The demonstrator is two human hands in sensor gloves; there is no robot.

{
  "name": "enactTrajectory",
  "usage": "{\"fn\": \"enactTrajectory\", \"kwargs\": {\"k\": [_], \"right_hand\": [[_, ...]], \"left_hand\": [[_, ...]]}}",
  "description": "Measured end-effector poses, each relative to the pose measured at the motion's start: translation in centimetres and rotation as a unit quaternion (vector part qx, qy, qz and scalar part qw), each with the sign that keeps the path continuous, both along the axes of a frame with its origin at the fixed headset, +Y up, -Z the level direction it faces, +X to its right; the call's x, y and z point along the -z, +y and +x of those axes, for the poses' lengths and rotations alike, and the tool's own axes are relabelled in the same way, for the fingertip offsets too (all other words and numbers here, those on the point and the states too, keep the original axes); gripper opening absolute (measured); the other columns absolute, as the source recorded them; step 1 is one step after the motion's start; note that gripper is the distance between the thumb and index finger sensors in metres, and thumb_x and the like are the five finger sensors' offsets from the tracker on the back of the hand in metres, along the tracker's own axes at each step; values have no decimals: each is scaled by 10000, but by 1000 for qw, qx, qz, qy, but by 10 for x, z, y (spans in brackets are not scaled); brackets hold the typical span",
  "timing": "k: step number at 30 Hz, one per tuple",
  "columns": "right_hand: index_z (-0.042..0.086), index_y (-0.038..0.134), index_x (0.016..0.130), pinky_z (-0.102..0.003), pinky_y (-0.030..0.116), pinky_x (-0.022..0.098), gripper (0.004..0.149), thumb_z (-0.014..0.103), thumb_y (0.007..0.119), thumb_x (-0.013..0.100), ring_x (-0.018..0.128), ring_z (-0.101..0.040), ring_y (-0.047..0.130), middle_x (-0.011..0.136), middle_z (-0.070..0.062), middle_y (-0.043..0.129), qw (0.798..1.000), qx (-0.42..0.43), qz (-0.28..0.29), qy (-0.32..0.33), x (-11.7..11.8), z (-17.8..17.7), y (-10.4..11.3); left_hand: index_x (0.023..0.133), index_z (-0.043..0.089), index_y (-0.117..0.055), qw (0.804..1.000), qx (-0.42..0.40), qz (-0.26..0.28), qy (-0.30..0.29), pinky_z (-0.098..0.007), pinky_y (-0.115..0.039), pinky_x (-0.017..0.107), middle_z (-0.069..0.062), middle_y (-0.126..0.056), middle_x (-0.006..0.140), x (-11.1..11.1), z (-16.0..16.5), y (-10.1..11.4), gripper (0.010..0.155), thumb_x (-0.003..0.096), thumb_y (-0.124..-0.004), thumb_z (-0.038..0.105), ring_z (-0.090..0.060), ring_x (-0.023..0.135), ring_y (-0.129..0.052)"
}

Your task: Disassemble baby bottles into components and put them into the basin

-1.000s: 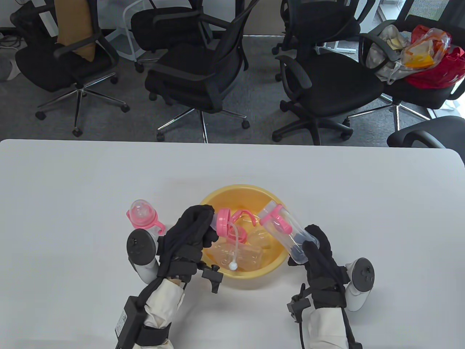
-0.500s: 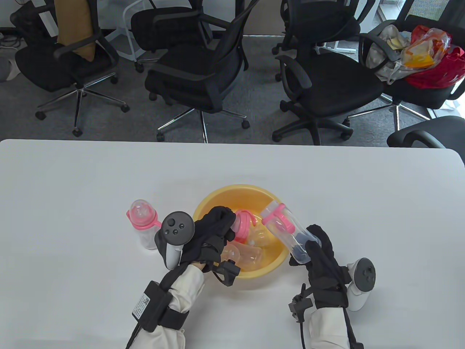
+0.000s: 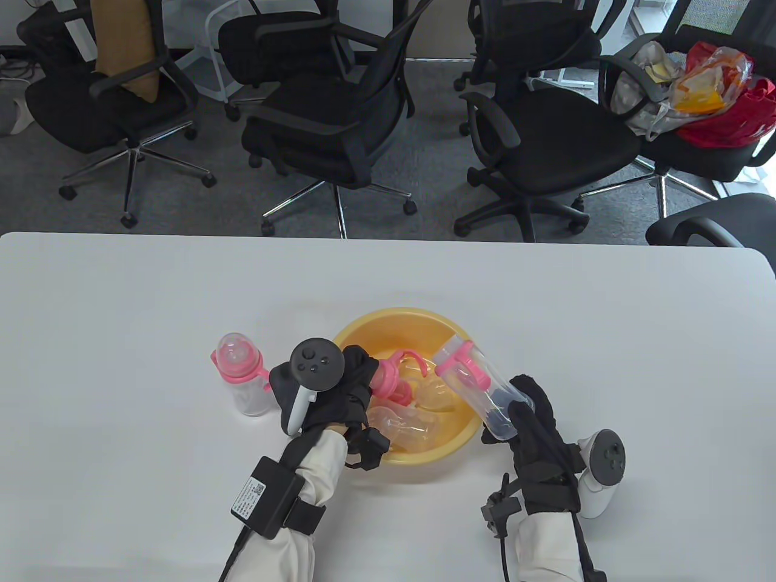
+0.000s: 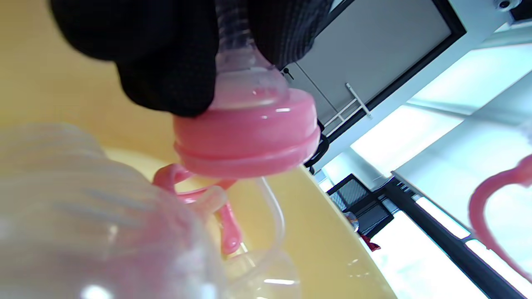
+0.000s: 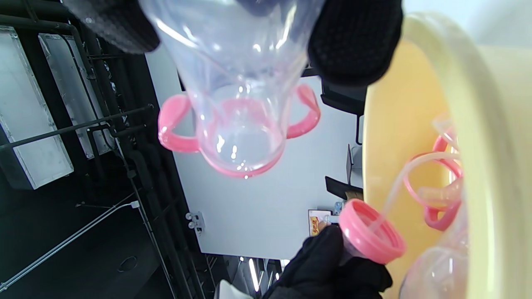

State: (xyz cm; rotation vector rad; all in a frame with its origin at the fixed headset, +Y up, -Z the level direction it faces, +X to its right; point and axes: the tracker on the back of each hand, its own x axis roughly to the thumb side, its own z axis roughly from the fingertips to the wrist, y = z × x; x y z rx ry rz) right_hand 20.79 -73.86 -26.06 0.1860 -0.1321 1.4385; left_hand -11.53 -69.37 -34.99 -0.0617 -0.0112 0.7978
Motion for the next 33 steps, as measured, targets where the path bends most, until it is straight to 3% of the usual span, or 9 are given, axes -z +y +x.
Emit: {"fn": "enactTrajectory", "kwargs": {"k": [5,14,19,27,30,33], "right_hand": [[37,275,1119,-427,795,520,810,564,640,624,729,-496,665,1058,-293,453,1000,0,0,0,0,0,0],[37,278,1119,-428,795,519,808,563,642,624,728,-496,666,1058,-293,454,1000,0,0,0,0,0,0],[37,281,1119,-428,796,518,807,562,643,623,727,-497,667,1058,-293,456,1000,0,-5,12,0,-3,-1],[38,292,1121,-429,798,515,808,561,649,620,726,-497,671,1059,-291,466,998,11,1,68,1,-19,2],[40,294,1122,-430,798,515,806,561,650,620,726,-497,672,1059,-291,467,996,17,3,93,1,-27,3],[41,304,1122,-431,800,510,806,560,656,616,723,-499,675,1058,-291,475,993,12,7,117,2,-35,5]], "left_hand": [[975,-83,-779,1000,9,-25,-4,-362,-919,307,-356,-889,832,3,-4,-6,454,598,-765,171,-358,528,-1014],[1067,-88,-657,999,27,13,-23,-497,-857,453,-400,-738,988,-8,-11,9,552,614,-740,216,-498,720,-911],[1101,-89,-589,996,-50,54,-54,-515,-843,473,-405,-715,1004,-19,-15,24,612,623,-730,265,-517,744,-889],[1146,-106,-419,943,-279,103,-149,-572,-787,544,-432,-618,1050,-41,-18,26,743,637,-703,354,-576,822,-798],[1165,-85,-275,927,-312,122,-169,-652,-677,633,-442,-461,1110,-47,-19,23,842,633,-708,404,-641,929,-632],[1175,-62,-279,921,-316,121,-194,-691,-638,646,-443,-423,1125,-48,-19,20,855,628,-714,430,-659,955,-586]]}}
